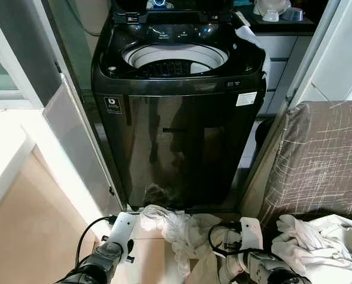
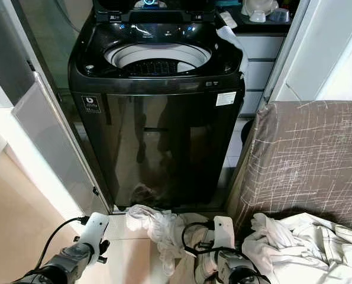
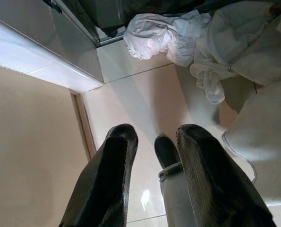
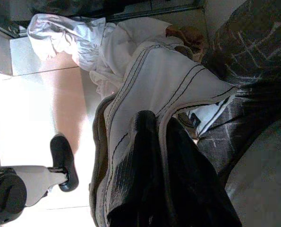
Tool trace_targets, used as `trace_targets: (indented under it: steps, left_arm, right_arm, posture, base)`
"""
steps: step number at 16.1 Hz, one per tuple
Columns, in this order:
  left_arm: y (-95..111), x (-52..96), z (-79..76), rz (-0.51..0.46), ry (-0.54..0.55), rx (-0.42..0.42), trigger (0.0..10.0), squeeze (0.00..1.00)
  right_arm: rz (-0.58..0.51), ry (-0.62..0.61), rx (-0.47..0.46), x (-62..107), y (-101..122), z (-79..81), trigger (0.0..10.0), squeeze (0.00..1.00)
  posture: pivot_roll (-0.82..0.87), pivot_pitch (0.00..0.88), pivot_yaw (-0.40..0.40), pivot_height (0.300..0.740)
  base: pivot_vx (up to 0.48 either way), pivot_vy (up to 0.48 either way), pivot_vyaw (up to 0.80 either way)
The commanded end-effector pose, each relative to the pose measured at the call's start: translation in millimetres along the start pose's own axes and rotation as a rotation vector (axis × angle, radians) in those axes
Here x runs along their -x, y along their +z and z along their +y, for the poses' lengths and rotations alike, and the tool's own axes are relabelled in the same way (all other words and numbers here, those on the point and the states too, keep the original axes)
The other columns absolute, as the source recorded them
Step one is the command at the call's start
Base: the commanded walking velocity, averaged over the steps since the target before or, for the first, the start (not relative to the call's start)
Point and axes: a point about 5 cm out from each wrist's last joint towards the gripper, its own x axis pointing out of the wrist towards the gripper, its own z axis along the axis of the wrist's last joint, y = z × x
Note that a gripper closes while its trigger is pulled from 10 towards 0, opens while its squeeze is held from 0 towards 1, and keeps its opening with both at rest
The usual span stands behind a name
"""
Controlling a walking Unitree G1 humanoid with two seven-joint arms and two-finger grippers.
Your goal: Clothes washing
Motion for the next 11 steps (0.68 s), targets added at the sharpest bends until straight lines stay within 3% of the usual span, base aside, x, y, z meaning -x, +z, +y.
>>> trace_targets:
  steps: [1, 11]
  left_arm:
    - [-0.7, 0.1, 0.7, 0.002, 0.002, 0.002, 10.0, 0.00]
    - [-3.4, 0.2, -0.6, 0.005, 0.001, -0.018, 10.0, 0.00]
  right_arm:
    - [-0.025, 0.000, 0.006, -0.1, 6.9, -0.3, 10.0, 0.00]
    - [-0.016, -0.005, 0.017, 0.1, 3.4, -2.6, 10.0, 0.00]
  posture:
    - [-0.06, 0.000, 0.011, 0.740]
    - [-0.05, 0.000, 0.005, 0.740]
  base:
    - [0.000, 0.000, 0.00]
    - [0.000, 0.000, 0.00]
